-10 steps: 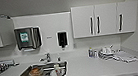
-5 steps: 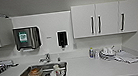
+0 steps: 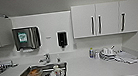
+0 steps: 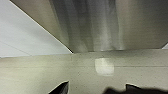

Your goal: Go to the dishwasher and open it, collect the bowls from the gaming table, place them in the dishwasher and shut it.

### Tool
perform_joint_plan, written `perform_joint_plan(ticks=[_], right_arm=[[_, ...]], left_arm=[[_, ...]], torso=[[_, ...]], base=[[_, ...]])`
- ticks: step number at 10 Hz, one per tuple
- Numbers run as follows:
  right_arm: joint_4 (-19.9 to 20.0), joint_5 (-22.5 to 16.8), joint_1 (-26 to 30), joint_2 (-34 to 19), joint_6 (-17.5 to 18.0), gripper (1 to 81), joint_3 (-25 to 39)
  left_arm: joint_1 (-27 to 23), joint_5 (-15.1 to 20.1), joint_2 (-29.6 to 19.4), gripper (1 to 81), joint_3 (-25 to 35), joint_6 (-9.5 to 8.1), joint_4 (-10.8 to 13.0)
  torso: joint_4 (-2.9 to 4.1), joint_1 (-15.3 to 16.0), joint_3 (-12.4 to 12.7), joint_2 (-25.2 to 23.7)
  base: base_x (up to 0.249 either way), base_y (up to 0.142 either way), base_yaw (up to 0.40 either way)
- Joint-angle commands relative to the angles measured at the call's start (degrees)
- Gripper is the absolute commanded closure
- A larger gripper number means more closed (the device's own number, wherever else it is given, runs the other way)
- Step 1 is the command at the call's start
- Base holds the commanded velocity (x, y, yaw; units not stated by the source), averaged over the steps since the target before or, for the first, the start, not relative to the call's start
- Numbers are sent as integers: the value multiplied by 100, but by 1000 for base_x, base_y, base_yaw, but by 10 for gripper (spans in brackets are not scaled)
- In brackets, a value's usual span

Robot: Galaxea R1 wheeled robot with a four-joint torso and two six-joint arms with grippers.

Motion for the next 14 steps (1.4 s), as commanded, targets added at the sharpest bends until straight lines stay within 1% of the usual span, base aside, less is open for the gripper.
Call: perform_joint_plan(ticks=[1,3,4,5,6,8,9,11,12,13,14], right_arm=[[36,-154,662,-108,-51,10,113],[-34,-93,240,-117,-86,10,52],[-87,4,-14,-179,-183,10,8],[-174,162,-227,-223,-279,10,-45],[-192,373,-472,-240,-297,10,-159],[-252,855,-867,-223,-315,10,-527],[-385,997,-1035,-214,-306,10,-651],[-456,1242,-1378,-162,-297,10,-905],[-465,1454,-1518,-108,-306,10,-1108],[-534,1664,-1632,39,-306,10,-1413],[-613,1683,-1729,242,-306,10,-1757]], left_arm=[[-456,162,-34,10,21,22,44],[-456,144,-34,10,12,31,35],[-456,118,-25,10,12,31,44],[-456,109,-25,10,12,40,44],[-456,101,-25,10,21,40,44],[-456,92,-25,10,20,48,52],[-456,92,-25,10,21,49,52],[-456,74,-34,10,12,49,52],[-464,74,-25,10,12,58,52],[-482,83,-17,10,12,49,52],[-491,83,-8,10,12,49,44]], torso=[[0,0,0,0],[0,0,0,0],[0,0,0,0],[0,0,0,0],[0,0,0,0],[0,0,2,0],[0,0,2,0],[0,0,2,0],[0,0,2,0],[0,0,2,-2],[0,0,2,-2]], base=[[0,0,0],[0,0,0],[0,0,0],[0,0,0],[0,0,0],[0,0,0],[0,0,0],[0,0,0],[0,0,0],[0,0,0],[0,0,0]])
